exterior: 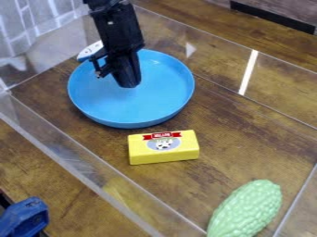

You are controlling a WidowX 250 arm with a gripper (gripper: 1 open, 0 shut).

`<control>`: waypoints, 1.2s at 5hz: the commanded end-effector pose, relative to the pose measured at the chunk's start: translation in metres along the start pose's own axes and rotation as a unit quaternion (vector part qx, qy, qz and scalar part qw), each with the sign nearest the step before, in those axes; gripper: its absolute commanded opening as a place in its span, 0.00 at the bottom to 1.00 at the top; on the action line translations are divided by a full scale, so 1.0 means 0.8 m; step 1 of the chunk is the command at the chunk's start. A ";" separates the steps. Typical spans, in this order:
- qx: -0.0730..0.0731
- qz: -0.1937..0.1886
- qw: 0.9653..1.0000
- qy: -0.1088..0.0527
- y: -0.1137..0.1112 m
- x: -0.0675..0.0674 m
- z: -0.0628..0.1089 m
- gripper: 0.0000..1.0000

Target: Put the yellow brick in the blue tray

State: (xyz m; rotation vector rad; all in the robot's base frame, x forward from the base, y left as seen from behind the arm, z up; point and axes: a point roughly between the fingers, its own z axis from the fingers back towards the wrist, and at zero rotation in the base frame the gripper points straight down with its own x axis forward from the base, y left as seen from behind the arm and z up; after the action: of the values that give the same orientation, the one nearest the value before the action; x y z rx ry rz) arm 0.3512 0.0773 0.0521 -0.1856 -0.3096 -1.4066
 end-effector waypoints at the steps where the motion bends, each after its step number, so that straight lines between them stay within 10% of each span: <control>1: 0.023 -0.028 0.999 0.009 0.015 0.015 0.011 1.00; 2: 0.017 -0.050 0.999 0.009 0.010 0.023 0.007 1.00; 3: 0.010 -0.074 0.997 0.008 0.007 0.046 -0.006 0.00; 4: 0.005 -0.115 0.993 0.011 -0.002 0.076 -0.022 1.00; 6: 0.001 -0.170 0.985 0.013 -0.007 0.095 -0.045 1.00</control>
State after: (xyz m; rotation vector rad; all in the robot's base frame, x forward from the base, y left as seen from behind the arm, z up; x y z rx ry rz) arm 0.3552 -0.0106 0.0274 -0.1613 -0.3003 -1.7387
